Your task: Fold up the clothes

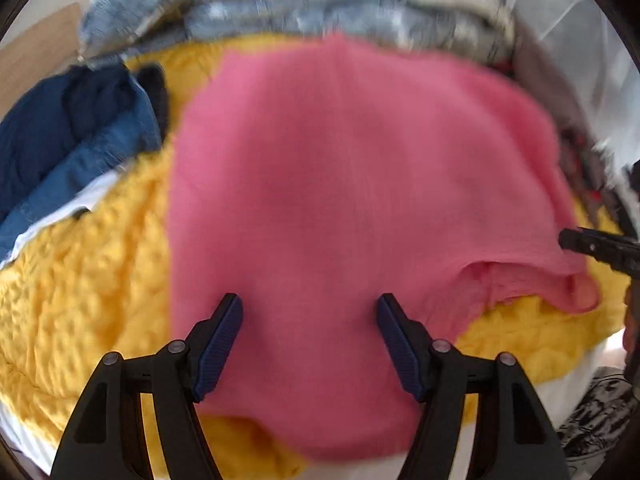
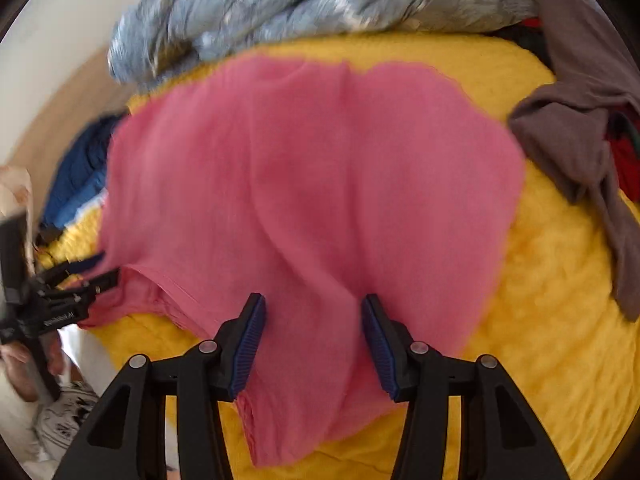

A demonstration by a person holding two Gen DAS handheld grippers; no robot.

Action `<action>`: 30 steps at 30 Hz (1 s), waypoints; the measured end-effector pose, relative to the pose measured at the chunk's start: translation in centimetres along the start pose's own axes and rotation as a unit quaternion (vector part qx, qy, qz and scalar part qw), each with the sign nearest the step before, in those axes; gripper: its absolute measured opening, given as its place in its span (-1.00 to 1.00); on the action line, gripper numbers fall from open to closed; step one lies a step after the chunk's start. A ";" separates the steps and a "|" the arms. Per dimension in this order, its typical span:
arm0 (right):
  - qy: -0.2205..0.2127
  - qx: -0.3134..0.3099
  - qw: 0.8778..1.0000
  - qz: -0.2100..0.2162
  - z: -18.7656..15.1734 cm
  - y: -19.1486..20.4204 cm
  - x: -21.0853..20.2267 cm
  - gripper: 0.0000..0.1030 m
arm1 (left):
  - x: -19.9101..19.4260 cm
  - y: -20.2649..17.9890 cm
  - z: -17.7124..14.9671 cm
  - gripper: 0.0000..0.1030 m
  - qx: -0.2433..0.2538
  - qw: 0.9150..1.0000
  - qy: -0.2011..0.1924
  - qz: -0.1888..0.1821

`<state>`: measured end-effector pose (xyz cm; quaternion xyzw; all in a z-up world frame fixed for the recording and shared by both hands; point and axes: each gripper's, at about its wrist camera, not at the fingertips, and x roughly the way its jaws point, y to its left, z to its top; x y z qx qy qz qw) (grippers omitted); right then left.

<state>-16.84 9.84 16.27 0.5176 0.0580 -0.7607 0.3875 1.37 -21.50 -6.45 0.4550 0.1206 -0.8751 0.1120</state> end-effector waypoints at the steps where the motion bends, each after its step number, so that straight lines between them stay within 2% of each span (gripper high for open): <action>1: -0.029 0.015 0.999 0.010 0.3 -0.8 -1.5 0.01 | -1.6 0.4 0.2 0.39 -0.007 0.999 -0.035 -0.014; 3: -0.089 0.051 0.994 0.025 1.0 -2.5 -4.2 0.05 | -4.6 1.3 0.9 0.41 -0.029 0.993 -0.105 -0.035; 4: -0.118 0.072 0.990 0.024 1.4 -3.2 -5.2 0.20 | -6.1 1.8 1.6 0.42 -0.046 0.988 -0.142 -0.042; 5: -0.148 0.092 0.984 0.024 1.9 -4.0 -6.2 0.25 | -6.9 2.2 2.6 0.46 -0.063 0.984 -0.165 -0.037; 6: -0.158 0.105 0.982 0.019 2.8 -4.5 -6.3 0.26 | -7.0 2.5 3.9 0.47 -0.077 0.980 -0.179 -0.027; 10: -0.155 0.134 0.979 -0.007 7.5 -5.3 -4.3 0.26 | -3.6 3.2 9.6 0.47 -0.103 0.982 -0.157 -0.037; 12: -0.134 0.130 0.982 -0.024 9.5 -5.3 -2.0 0.26 | -0.6 2.7 11.0 0.47 -0.101 0.985 -0.140 0.005; 17: -0.103 0.109 0.988 -0.046 10.0 -4.1 1.9 0.26 | 4.6 0.5 10.4 0.45 -0.047 0.993 -0.083 0.068; 20: -0.119 0.047 0.990 -0.057 10.4 -1.8 2.0 0.26 | 5.0 -0.5 10.3 0.45 -0.017 0.992 -0.086 0.085; 23: -0.132 0.008 0.990 -0.054 11.0 -0.2 2.0 0.26 | 4.8 -0.3 10.8 0.47 -0.025 0.990 -0.102 0.090; 25: -0.123 0.006 0.990 -0.065 11.6 -0.2 2.8 0.26 | 4.6 0.5 11.1 0.47 -0.044 0.989 -0.112 0.092; 27: -0.116 0.031 0.990 -0.072 11.8 -1.4 3.3 0.26 | 4.7 2.0 11.2 0.47 -0.079 0.987 -0.110 0.086; 30: -0.092 0.073 0.991 -0.061 11.7 -3.8 4.1 0.26 | 5.6 3.7 11.1 0.47 -0.114 0.989 -0.086 0.048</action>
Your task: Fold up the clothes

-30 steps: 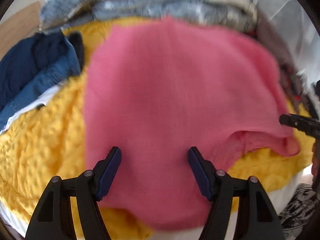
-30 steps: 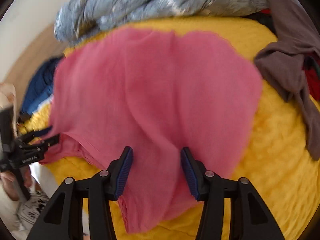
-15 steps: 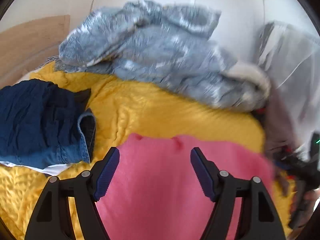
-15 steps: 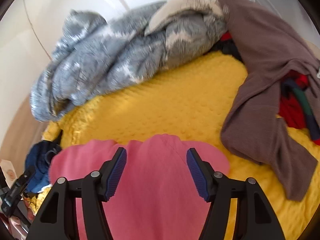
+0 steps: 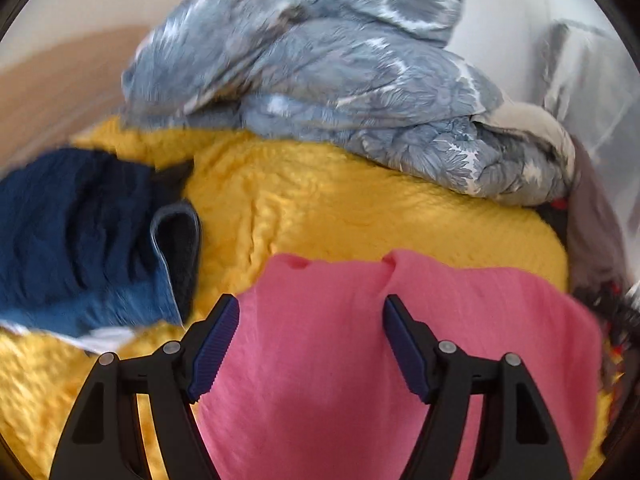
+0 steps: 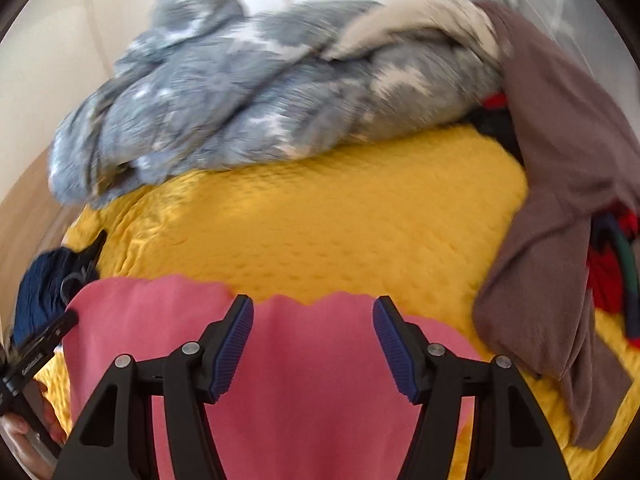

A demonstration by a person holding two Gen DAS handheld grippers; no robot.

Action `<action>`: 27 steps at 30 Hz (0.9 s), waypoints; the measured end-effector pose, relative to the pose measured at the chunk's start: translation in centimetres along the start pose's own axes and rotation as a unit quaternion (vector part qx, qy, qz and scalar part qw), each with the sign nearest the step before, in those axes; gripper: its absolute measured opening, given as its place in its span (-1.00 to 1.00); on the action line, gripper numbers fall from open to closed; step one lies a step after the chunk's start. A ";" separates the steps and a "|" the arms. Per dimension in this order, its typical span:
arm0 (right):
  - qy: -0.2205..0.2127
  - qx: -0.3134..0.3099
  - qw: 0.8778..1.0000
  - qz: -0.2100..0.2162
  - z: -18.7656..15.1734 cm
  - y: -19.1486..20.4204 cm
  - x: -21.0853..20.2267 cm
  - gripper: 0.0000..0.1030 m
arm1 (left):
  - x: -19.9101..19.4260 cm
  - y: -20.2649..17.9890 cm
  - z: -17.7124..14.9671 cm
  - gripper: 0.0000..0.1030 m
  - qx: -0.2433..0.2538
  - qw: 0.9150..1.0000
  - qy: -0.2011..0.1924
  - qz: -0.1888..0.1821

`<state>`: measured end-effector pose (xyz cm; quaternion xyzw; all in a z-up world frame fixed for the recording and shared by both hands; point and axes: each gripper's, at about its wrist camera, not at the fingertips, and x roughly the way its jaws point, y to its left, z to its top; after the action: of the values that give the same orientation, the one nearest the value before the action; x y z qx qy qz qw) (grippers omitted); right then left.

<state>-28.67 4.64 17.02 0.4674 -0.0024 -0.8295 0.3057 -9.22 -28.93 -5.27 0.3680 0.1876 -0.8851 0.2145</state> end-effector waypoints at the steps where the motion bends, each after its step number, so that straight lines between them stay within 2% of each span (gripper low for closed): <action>1: 0.011 0.008 1.000 0.011 -0.2 -0.4 0.3 0.26 | 0.3 0.1 -0.2 0.47 -0.001 1.000 0.006 -0.003; 3: 0.030 0.020 0.999 0.036 -0.5 -0.5 1.0 0.26 | 0.6 -0.4 -0.5 0.47 0.017 1.000 0.009 0.001; 6: 0.030 -0.003 0.997 0.065 -0.9 0.5 0.5 0.26 | 0.7 -1.3 -0.9 0.47 0.040 0.999 0.010 -0.003; 10: 0.051 -0.055 0.997 0.036 -1.6 2.3 1.5 0.25 | 1.4 -2.5 -1.4 0.46 0.058 0.998 0.023 -0.007; 12: 0.058 -0.047 0.997 0.028 -1.8 1.9 2.1 -0.01 | 1.6 -2.9 -1.6 0.43 0.069 0.997 0.024 0.007; 13: 0.061 -0.043 0.997 0.024 -1.9 1.7 2.4 -0.42 | 1.8 -3.1 -1.8 0.37 0.075 0.997 0.023 0.015; 14: 0.064 -0.039 0.997 0.021 -2.0 1.5 2.7 -0.73 | 2.0 -3.1 -1.9 0.24 0.078 0.996 0.027 0.017; 16: 0.062 -0.025 0.998 0.014 -2.0 0.8 2.9 -0.77 | 2.3 -2.7 -1.9 0.11 0.072 0.997 0.034 0.014; 18: 0.040 0.002 0.999 0.009 -1.5 -0.7 2.2 -0.79 | 2.6 -2.2 -1.9 -0.05 0.060 0.997 0.043 0.011; 20: 0.021 0.033 0.999 0.011 -1.2 -2.3 1.4 -0.85 | 2.8 -1.7 -1.9 -0.12 0.047 0.998 0.050 0.006; 23: 0.010 0.058 0.998 0.012 -0.8 -3.8 1.0 -0.86 | 2.8 -1.1 -1.9 -0.13 0.032 0.998 0.051 -0.003; 27: 0.009 0.060 0.998 -0.004 -1.0 -4.3 1.3 -0.92 | 2.6 -0.7 -1.8 -0.13 0.025 0.999 0.045 0.008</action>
<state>-30.55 7.73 14.27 0.4922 -0.0476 -0.8249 0.2738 -10.21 -28.09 -8.28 0.4140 0.1715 -0.8704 0.2040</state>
